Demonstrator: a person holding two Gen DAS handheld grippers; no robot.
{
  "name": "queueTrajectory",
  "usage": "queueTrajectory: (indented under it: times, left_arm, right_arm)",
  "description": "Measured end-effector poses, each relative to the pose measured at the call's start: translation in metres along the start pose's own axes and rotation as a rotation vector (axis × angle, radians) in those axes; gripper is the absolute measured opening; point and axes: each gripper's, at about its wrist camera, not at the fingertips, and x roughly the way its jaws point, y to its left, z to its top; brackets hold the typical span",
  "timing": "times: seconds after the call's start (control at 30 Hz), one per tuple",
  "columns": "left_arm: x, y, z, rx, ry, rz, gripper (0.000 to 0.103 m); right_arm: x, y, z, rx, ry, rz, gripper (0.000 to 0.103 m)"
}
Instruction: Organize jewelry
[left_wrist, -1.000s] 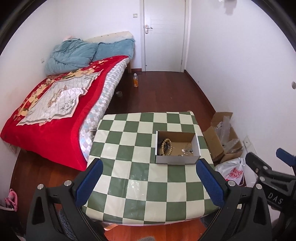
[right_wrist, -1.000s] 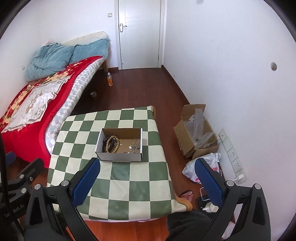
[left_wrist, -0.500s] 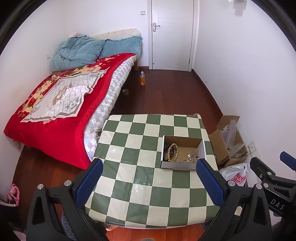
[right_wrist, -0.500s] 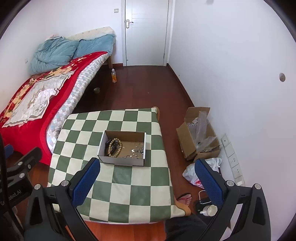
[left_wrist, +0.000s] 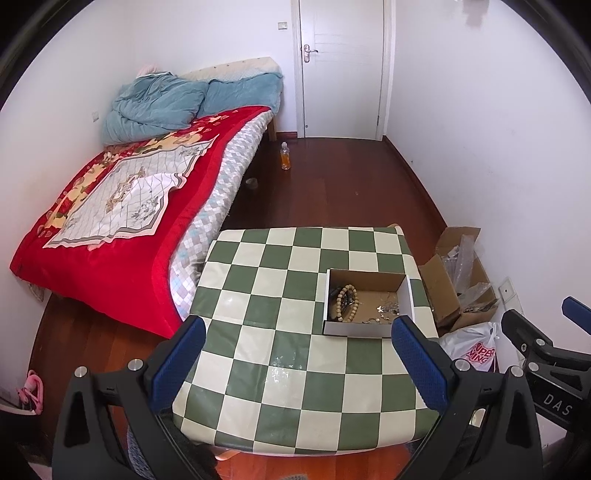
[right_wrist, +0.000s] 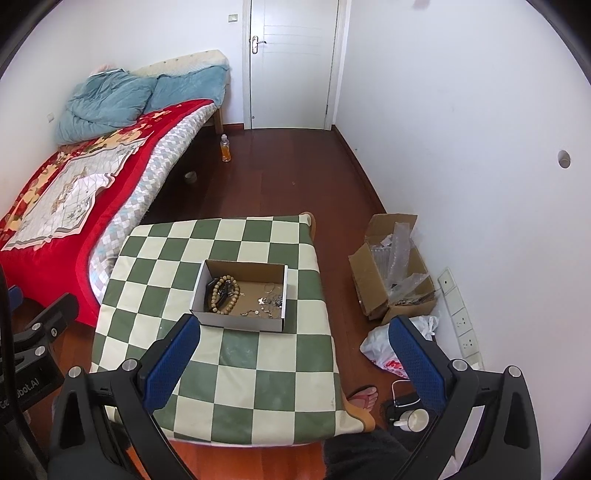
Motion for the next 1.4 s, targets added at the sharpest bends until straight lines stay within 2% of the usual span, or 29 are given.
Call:
queueTrajectory:
  times: [0.97, 1.4]
  left_arm:
    - [-0.0055, -0.0038, -0.0003, 0.015, -0.028, 0.05, 0.103]
    - [-0.008, -0.0021, -0.0002, 0.012, -0.032, 0.049, 0.103]
  right_arm:
    - [-0.0045, 0.0054, -0.0072, 0.022, 0.003, 0.005, 0.103]
    - [-0.0072, 0.0048, -0.0049, 0.025, -0.01, 0.004, 0.103]
